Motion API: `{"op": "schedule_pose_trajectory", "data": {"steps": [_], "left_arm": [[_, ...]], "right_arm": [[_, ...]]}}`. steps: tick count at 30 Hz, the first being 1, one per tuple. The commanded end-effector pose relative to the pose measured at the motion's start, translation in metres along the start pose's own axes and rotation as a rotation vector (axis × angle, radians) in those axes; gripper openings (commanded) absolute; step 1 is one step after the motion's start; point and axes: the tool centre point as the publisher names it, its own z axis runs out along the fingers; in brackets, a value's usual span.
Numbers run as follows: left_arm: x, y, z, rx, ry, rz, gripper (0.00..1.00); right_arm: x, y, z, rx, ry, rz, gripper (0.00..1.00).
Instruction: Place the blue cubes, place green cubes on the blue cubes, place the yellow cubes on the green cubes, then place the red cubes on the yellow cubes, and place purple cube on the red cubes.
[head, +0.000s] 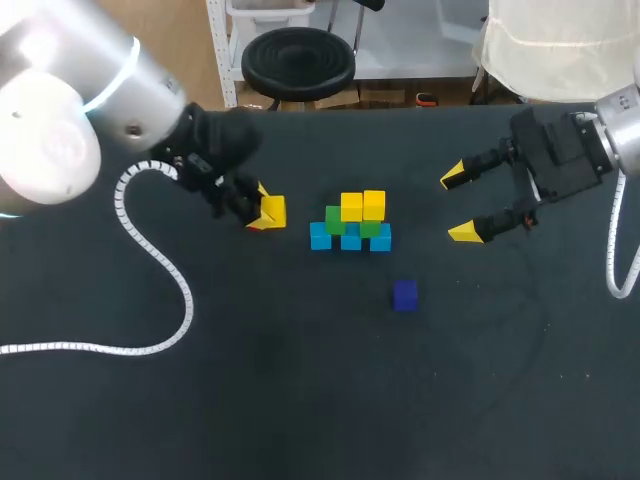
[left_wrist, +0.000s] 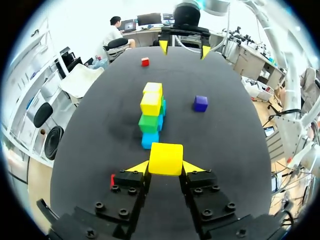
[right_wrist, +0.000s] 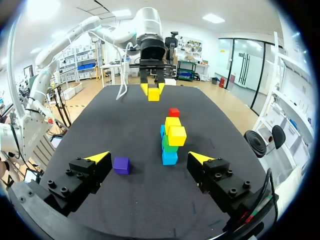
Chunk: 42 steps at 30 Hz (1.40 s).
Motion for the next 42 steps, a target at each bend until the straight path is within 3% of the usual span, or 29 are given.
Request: {"op": "schedule_pose_trajectory", "data": {"steps": [1,22,27,31,36,42], "left_arm": [[-0.002,-0.002,-0.003,-0.009,0.013,-0.001,0.0],[-0.002,-0.002,-0.003,-0.009,0.013,-0.001,0.0],[-0.029,-0.02,0.007,0.001,-0.031,0.025,0.0],[-0.043,-0.03,0.009,-0.013,-0.021,0.05,0.0],[-0.051,-0.043,0.012,-0.022,-0.034,0.047,0.0],[-0.055,-0.043,0.017,-0.028,-0.038,0.023,0.0]], "right_arm": [[0.0,0.0,0.0,0.001,-0.001,-0.001,1.0],[0.0,0.0,0.0,0.001,-0.001,-0.001,1.0],[0.0,0.0,0.0,0.001,-0.001,-0.001,1.0],[0.0,0.0,0.0,0.001,-0.001,-0.001,1.0],[0.0,0.0,0.0,0.001,-0.001,-0.001,1.0],[0.0,0.0,0.0,0.001,-0.001,-0.001,1.0]]}}
